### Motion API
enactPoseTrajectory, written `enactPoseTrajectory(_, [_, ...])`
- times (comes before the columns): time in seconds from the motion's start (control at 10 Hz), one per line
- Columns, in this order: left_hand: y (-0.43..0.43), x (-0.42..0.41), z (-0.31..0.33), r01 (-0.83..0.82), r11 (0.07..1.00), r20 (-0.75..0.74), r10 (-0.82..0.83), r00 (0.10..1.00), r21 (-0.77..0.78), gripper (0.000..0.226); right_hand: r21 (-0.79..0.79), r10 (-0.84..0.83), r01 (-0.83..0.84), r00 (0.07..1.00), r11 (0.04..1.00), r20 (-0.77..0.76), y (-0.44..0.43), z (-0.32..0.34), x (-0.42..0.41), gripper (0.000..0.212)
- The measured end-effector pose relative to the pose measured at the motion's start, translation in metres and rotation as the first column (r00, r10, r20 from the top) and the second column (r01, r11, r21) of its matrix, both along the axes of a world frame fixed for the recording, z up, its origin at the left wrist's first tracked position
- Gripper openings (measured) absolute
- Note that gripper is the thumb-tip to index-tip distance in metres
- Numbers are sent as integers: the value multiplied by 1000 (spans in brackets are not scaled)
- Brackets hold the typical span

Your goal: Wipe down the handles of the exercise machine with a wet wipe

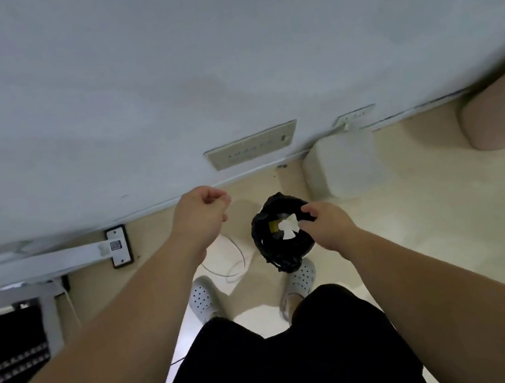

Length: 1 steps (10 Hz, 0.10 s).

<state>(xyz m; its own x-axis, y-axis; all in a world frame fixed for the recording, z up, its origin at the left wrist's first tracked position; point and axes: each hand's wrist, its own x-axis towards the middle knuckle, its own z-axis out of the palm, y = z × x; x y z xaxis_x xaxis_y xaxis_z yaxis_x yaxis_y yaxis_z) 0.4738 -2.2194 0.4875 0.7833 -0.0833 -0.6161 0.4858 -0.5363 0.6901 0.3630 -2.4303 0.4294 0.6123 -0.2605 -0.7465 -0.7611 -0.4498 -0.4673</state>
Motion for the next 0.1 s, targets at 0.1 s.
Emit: enactPoseTrajectory(0.1, [9, -15, 7, -130, 992, -1, 130, 992, -4, 3, -9, 39, -39, 999, 999, -6, -8, 17, 5, 46])
